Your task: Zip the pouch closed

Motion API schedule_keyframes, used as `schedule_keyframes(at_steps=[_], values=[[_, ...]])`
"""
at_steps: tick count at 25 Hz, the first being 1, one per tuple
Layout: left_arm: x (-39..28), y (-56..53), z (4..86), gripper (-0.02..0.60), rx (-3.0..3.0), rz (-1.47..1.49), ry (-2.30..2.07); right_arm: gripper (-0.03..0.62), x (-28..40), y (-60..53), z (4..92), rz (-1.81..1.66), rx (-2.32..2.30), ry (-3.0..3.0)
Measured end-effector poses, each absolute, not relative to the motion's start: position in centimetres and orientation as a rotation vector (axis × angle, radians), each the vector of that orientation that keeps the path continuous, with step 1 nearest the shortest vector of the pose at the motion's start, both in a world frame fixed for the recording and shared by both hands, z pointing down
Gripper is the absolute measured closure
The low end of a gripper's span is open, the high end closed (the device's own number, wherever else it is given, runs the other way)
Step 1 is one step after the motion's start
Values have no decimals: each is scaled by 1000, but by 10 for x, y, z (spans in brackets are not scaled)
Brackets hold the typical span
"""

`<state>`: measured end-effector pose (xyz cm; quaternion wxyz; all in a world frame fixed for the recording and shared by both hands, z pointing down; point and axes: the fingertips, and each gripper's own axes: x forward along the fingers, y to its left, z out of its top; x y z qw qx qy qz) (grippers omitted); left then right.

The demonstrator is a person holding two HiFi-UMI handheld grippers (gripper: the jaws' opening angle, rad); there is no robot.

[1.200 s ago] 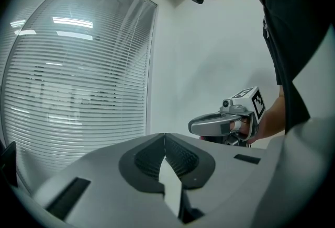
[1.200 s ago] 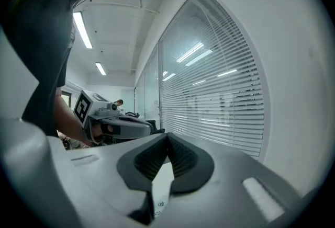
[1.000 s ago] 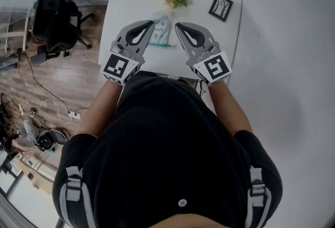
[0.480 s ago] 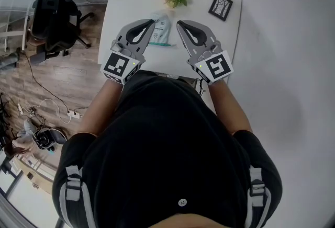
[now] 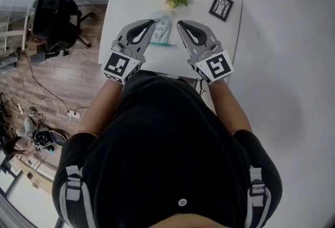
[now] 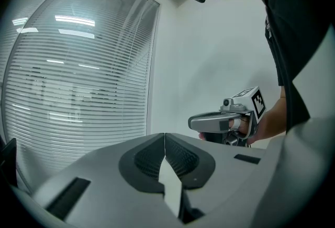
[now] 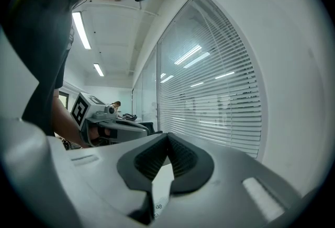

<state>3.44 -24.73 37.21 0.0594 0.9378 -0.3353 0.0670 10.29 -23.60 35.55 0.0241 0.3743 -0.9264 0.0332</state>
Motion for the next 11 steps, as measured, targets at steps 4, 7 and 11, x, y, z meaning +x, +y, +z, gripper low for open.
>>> schedule_keyframes(at_steps=[4, 7, 11], values=[[33, -248, 370, 572, 2841, 201, -1028, 583, 102, -235, 355, 99, 1159, -2866], [33, -247, 370, 572, 2842, 200, -1033, 583, 103, -234, 356, 99, 1159, -2867], [33, -246, 371, 572, 2841, 208, -1035, 583, 104, -233, 356, 101, 1159, -2862]])
